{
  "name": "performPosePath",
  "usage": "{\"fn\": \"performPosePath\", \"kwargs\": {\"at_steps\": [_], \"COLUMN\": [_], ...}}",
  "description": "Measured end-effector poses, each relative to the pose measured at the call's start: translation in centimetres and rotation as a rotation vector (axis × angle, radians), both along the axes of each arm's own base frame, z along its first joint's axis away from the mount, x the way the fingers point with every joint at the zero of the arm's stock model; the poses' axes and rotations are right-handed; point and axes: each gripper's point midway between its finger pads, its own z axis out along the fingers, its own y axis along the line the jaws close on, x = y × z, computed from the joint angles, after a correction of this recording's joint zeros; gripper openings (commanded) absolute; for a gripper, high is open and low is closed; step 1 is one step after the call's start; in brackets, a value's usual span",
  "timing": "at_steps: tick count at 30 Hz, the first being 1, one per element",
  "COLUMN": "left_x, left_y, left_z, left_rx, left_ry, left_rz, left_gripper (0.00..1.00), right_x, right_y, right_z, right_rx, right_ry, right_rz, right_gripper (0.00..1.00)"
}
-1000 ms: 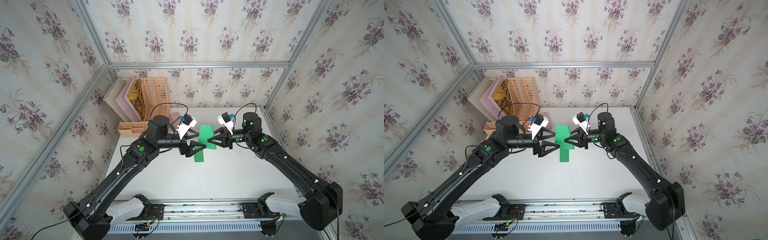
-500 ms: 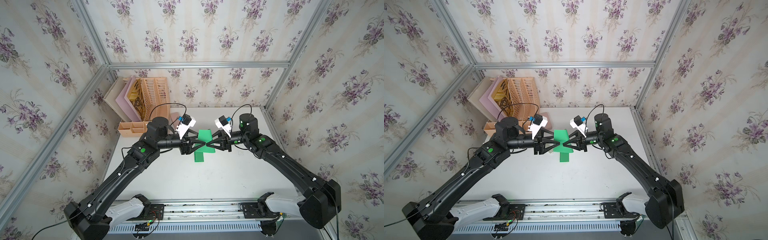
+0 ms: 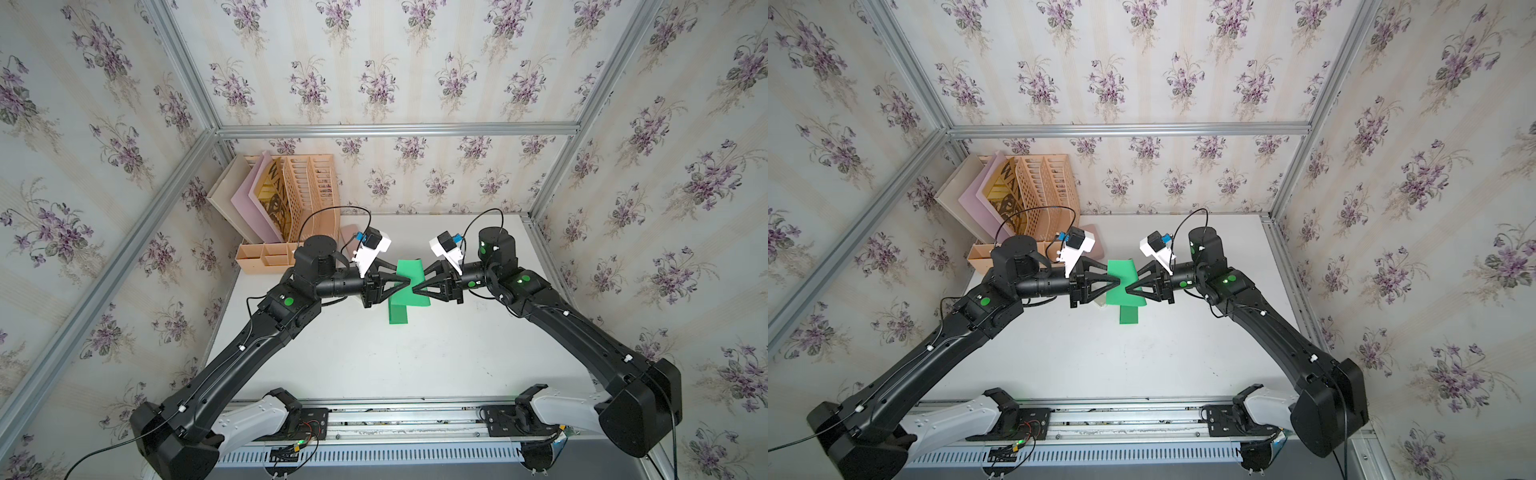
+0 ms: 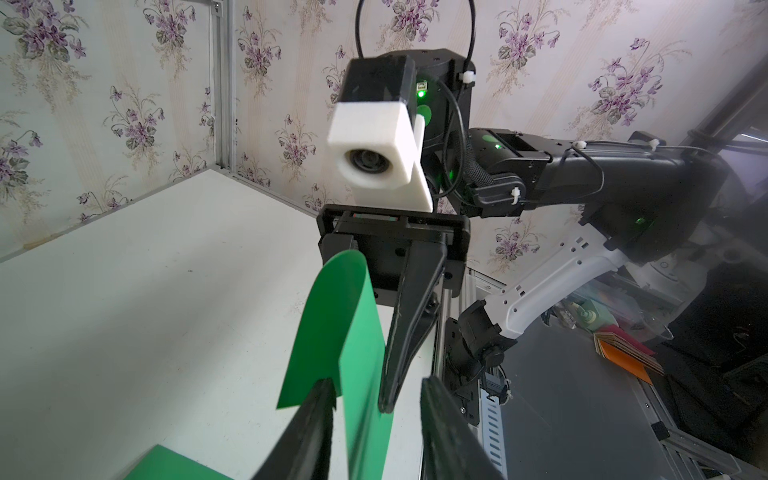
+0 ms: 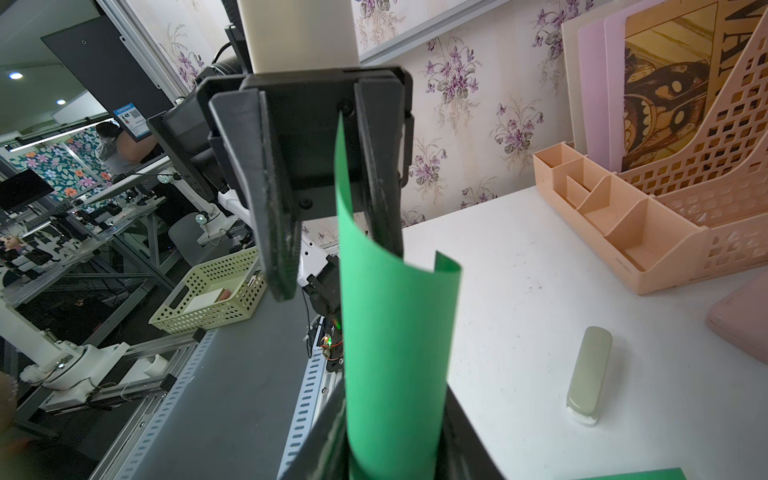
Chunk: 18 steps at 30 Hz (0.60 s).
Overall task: Fold the square paper along the opposite sides
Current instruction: Pick up the paper from the center of the board.
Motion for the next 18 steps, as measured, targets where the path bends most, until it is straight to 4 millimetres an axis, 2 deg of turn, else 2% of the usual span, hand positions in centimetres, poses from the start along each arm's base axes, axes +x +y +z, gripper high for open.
{"fn": "performPosePath", "kwargs": {"at_steps": [13,18], "left_x": [0.04,0.11], "left_y": [-0.01,0.01], "left_z": [-0.38,-0.42], "left_rx": [0.003,0.001], "left_ry": [0.008,0.007], "left_rz": [0.001,0.005], "left_gripper": [0.21,0.10], "right_x": [-0.04,-0.04], "right_y": [0.03,0.04], "right_z": [-0.04,-0.08], "right_rx": [-0.001,-0.001], "right_ry": [0.004,0.005], "right_rz": [0.001,0.001], "right_gripper": [0.34,0.34]}}
